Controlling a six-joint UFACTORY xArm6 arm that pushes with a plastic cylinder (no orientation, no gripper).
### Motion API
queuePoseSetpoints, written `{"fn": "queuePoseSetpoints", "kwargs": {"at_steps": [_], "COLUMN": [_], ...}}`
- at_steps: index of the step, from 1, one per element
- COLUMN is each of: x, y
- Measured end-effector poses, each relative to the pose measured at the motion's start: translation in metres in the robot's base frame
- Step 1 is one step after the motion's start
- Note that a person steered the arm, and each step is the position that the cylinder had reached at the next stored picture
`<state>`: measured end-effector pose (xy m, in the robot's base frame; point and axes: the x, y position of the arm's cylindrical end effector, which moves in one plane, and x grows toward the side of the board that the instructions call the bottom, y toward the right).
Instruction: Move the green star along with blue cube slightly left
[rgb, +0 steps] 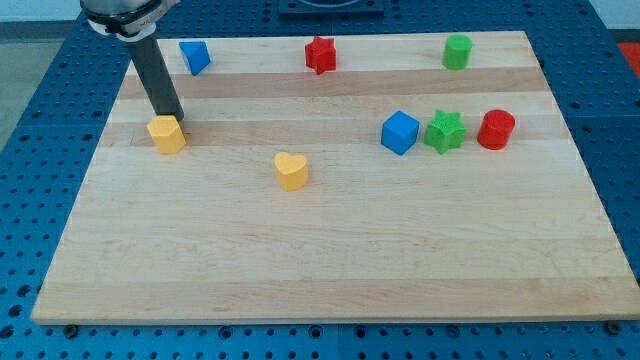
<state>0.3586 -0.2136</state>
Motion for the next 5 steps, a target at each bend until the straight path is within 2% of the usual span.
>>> {"fn": "queuePoseSetpoints", "kwargs": {"at_steps": [2, 5], "x": [-0.014, -0.019], "y": [0.013, 0.171]}}
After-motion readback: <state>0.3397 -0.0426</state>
